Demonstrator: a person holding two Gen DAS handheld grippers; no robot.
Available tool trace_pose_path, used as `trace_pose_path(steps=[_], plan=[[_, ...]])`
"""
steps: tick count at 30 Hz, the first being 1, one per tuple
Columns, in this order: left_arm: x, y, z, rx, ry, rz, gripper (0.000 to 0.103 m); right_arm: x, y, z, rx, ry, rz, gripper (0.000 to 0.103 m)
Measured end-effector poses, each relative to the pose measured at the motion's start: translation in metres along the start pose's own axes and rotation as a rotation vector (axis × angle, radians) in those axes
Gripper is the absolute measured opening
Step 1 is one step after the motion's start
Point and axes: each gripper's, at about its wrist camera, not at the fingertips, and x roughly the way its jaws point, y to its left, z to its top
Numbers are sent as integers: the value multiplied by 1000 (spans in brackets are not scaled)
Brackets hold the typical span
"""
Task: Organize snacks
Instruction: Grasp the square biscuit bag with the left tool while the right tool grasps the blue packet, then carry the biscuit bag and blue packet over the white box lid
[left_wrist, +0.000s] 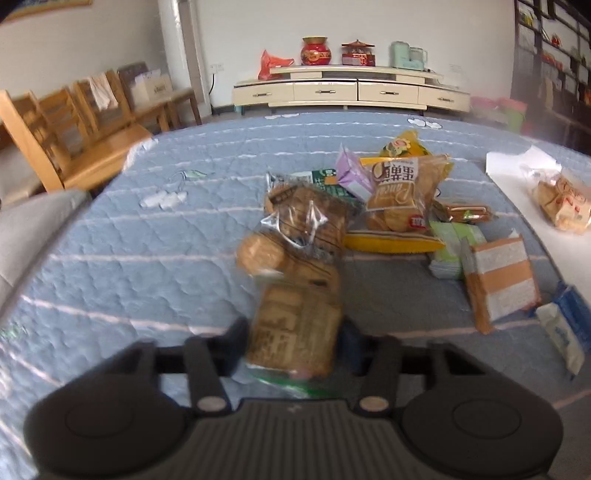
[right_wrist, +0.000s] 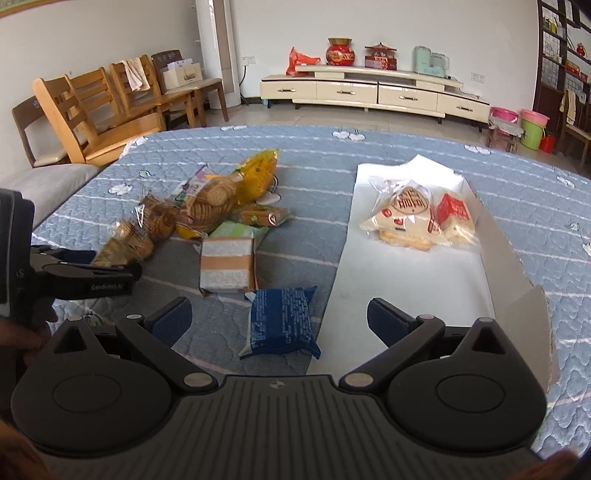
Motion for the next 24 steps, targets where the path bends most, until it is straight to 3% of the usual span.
trace_pose_path(steps=[4, 12, 17, 18, 19, 20, 21, 24], plan=[[-12, -3, -7, -1, -7, 3, 42, 7, -1, -5, 7, 30, 10, 103], [-46, -3, -30, -110, -12, -20, 42, 23, 12, -16, -27, 93, 7, 103], [-53, -6, -35, -128, -1, -30, 42, 42, 0, -8, 29, 137, 14, 103], [-54, -6, -35, -136, 0, -34, 42, 46, -1, -7, 35, 145, 24, 99], [-56, -6, -34, -139, -3, -38, 42, 49, -1, -5, 30, 155, 25, 82], [-58, -8, -34, -138, -8, -40, 42, 53, 2, -5, 16, 165, 20, 79], [-60, -9, -34, -135, -13, -42, 42, 54, 5, -6, -9, 155, 3, 66], [-64, -14, -34, -134, -19, -57, 42, 57, 10, -7, -36, 148, -13, 59]])
